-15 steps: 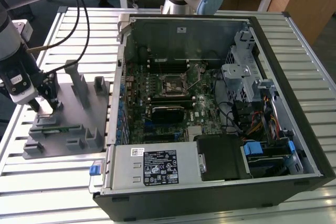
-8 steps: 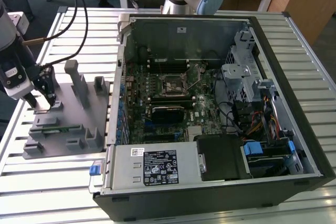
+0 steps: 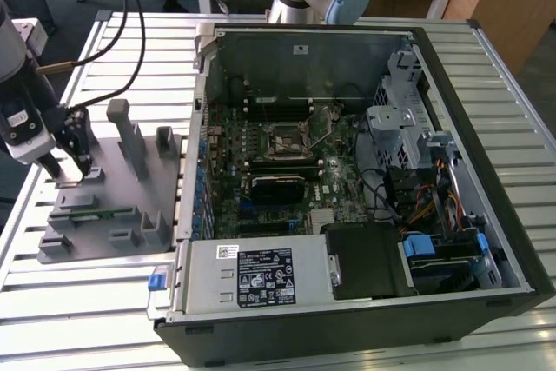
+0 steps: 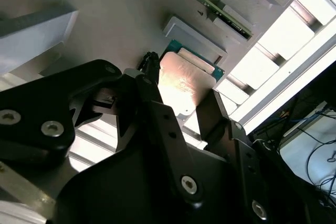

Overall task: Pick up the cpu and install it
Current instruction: 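Pick up the cpu and move it towards the insertion slot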

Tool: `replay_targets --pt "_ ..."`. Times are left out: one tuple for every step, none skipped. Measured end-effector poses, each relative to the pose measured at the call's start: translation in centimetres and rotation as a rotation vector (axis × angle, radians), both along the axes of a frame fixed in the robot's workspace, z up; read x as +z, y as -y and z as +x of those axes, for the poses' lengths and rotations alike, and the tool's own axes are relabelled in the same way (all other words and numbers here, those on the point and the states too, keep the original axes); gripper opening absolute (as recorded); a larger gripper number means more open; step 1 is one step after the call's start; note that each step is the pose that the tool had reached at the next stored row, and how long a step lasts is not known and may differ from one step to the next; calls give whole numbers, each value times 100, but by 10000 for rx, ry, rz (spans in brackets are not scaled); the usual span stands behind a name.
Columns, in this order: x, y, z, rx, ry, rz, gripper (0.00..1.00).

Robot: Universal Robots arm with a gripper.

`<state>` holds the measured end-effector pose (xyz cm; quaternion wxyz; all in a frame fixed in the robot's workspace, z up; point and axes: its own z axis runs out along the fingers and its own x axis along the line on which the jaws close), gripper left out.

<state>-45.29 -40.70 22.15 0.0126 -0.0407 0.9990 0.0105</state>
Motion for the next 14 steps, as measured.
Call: replay_targets --pt "7 0 0 -1 1 1 53" --pt "15 0 0 0 3 2 53" --pt "25 -1 0 -1 3 2 53" --pt "39 -1 0 0 2 1 53" --pt "53 -1 1 0 2 1 53" --pt "65 -1 0 0 2 1 53" --pt "76 -1 0 0 2 2 53" --pt "86 -1 0 0 3 2 53" --pt "97 -1 0 -1 3 2 53" --pt "109 -1 0 -1 2 2 53" --pt "119 -1 0 -1 3 2 53" --pt "130 -1 0 -1 3 2 53" --pt "143 -1 0 0 3 2 53" --pt "157 -2 0 -1 3 2 53"
